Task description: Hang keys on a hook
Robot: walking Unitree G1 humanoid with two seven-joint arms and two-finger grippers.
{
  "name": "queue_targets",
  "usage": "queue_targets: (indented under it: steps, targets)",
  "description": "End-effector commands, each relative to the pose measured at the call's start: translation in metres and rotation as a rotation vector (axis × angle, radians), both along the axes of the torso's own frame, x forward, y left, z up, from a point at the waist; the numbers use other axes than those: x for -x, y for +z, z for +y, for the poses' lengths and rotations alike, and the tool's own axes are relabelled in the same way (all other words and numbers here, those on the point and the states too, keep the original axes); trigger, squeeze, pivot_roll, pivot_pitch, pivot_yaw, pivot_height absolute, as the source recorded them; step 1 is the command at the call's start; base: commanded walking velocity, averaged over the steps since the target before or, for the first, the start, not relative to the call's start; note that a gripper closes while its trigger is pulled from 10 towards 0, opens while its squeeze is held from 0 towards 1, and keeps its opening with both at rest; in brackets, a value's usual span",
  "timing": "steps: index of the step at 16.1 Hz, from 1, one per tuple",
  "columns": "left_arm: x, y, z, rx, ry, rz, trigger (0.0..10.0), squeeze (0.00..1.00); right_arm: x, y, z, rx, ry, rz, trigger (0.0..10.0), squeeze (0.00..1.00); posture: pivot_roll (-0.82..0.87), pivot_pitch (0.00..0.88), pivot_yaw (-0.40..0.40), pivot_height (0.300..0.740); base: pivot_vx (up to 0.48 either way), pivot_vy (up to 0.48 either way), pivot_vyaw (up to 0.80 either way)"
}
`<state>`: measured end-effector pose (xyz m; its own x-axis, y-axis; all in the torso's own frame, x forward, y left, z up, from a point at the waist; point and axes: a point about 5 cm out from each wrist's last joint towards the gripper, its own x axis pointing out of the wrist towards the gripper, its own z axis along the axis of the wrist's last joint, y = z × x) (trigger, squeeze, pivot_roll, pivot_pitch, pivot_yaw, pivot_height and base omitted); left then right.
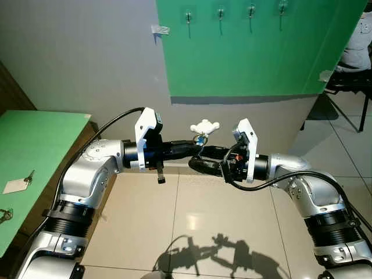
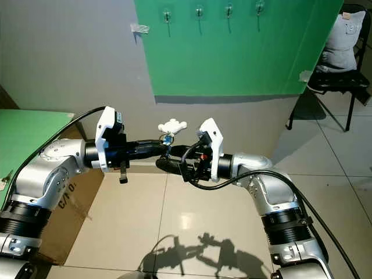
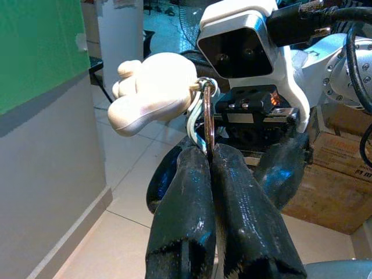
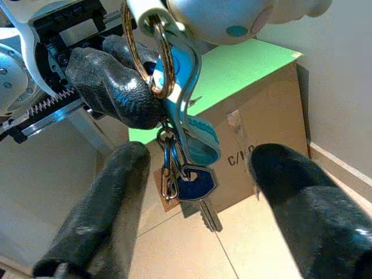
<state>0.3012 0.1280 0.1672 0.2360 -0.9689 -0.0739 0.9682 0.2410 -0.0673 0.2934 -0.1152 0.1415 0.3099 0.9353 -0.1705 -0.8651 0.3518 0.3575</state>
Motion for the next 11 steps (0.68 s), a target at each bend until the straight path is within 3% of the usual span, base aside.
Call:
queue_targets:
  steps: [1, 11]
  targets:
    - [-0.0016, 0.0079, 0.0030, -0.009, 0.002, -0.029, 0.0, 0.00, -0.0008, 0.0081, -0.0004, -0.018, 0.006, -0.027, 0.0, 0.00, -0.25, 0.003, 0.123, 0.740, 0.000, 0.000, 0.00]
    - [-0.0031, 0.0083, 0.0058, -0.010, 0.016, -0.028, 0.0, 0.00, 0.0002, 0.0091, -0.0029, -0.028, 0.009, -0.025, 0.0, 0.00, -0.25, 0.008, 0.123, 0.740, 0.000, 0.000, 0.00]
